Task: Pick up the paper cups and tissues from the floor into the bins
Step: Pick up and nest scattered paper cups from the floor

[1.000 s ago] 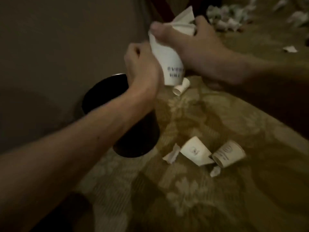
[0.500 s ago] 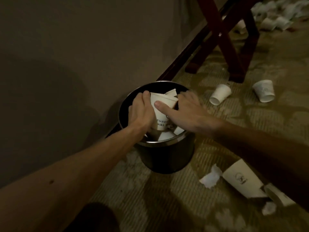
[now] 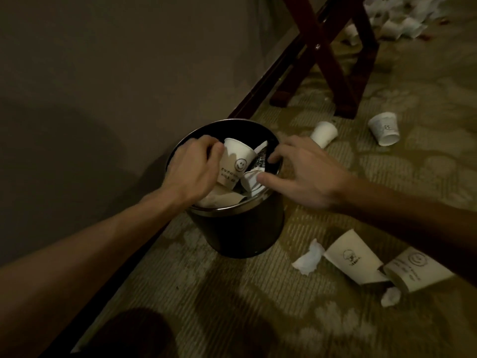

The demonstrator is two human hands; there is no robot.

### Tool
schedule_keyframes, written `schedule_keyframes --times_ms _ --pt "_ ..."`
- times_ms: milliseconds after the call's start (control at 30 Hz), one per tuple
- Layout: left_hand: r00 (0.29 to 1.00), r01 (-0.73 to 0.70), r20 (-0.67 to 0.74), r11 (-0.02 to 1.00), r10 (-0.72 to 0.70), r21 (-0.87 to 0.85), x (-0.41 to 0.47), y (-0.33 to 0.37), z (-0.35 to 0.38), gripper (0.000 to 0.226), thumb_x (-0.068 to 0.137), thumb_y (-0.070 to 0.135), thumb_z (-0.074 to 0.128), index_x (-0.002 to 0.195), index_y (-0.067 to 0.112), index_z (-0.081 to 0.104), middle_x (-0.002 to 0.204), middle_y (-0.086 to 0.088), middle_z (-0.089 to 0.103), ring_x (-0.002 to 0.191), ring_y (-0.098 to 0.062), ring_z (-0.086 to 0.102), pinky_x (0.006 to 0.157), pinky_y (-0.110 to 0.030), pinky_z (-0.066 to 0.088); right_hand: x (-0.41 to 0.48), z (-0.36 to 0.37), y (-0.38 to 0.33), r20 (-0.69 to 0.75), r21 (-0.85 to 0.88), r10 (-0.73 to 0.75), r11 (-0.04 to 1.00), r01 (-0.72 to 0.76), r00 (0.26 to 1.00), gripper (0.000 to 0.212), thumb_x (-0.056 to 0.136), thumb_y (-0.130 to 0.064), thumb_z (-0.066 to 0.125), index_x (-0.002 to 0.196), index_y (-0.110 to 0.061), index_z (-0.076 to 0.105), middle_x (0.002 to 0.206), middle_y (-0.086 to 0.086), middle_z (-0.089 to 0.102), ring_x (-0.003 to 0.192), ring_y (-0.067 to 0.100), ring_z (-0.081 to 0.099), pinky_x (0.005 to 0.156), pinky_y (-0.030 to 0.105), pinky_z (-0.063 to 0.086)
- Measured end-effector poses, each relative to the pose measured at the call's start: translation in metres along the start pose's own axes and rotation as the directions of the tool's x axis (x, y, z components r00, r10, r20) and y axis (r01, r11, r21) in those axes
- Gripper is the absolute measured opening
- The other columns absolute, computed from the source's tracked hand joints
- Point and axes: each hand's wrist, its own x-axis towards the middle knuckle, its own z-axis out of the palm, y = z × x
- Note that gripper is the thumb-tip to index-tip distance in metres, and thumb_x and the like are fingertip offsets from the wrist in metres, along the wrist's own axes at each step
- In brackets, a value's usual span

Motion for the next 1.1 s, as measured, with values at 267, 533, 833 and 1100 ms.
schedule_keyframes --times_ms 267,533,833,1100 --pt "0.885 -0.453 0.069 0.885 0.461 -0.104 -0.073 0.071 0.025 0.018 0.096 0.036 0.053 0.086 0.021 0.057 0.062 0.014 0.047 0.057 -0.003 0.05 0.054 -0.028 0.04 -0.096 -0.006 0.049 0.035 0.004 0.022 1.0 -0.022 0.999 0.021 0.086 -0.04 0.063 0.093 -0.021 0.064 0.092 -0.01 0.055 0.085 0.004 0.048 0.073 0.011 0.032" --pt "0.838 -0.136 0.499 0.969 0.223 -0.204 -0.101 0.077 0.148 0.011 0.098 0.036 0.054 0.092 0.028 0.06 0.074 0.017 0.056 0.068 0.001 0.057 0.056 -0.021 0.042 -0.168 0.048 0.12 0.254 -0.128 0.356 0.934 -0.333 0.9 0.054 0.091 -0.039 0.064 0.138 -0.019 0.047 0.138 0.002 0.05 0.119 0.018 0.048 0.089 0.028 0.039" --pt "0.799 -0.031 0.599 0.998 0.058 -0.054 -0.109 0.06 0.238 0.048 0.096 0.043 0.057 0.136 0.021 0.045 0.139 -0.007 0.043 0.125 -0.026 0.041 0.097 -0.036 0.038 -0.165 0.071 0.146 0.268 -0.244 0.429 0.896 -0.37 0.862 0.078 0.092 -0.047 0.059 0.153 -0.014 0.022 0.154 0.008 0.037 0.149 0.027 0.016 0.114 0.043 0.025" --pt "0.828 -0.178 0.498 0.963 0.258 -0.203 -0.118 0.043 0.24 0.02 0.094 0.023 0.064 0.105 0.007 0.067 0.1 -0.006 0.061 0.096 -0.019 0.052 0.075 -0.021 0.029 -0.149 0.084 0.153 0.249 -0.131 0.411 0.911 -0.39 0.877 0.074 0.079 -0.046 0.076 0.138 -0.013 0.044 0.13 0.007 0.054 0.12 0.034 0.048 0.098 0.048 0.042"
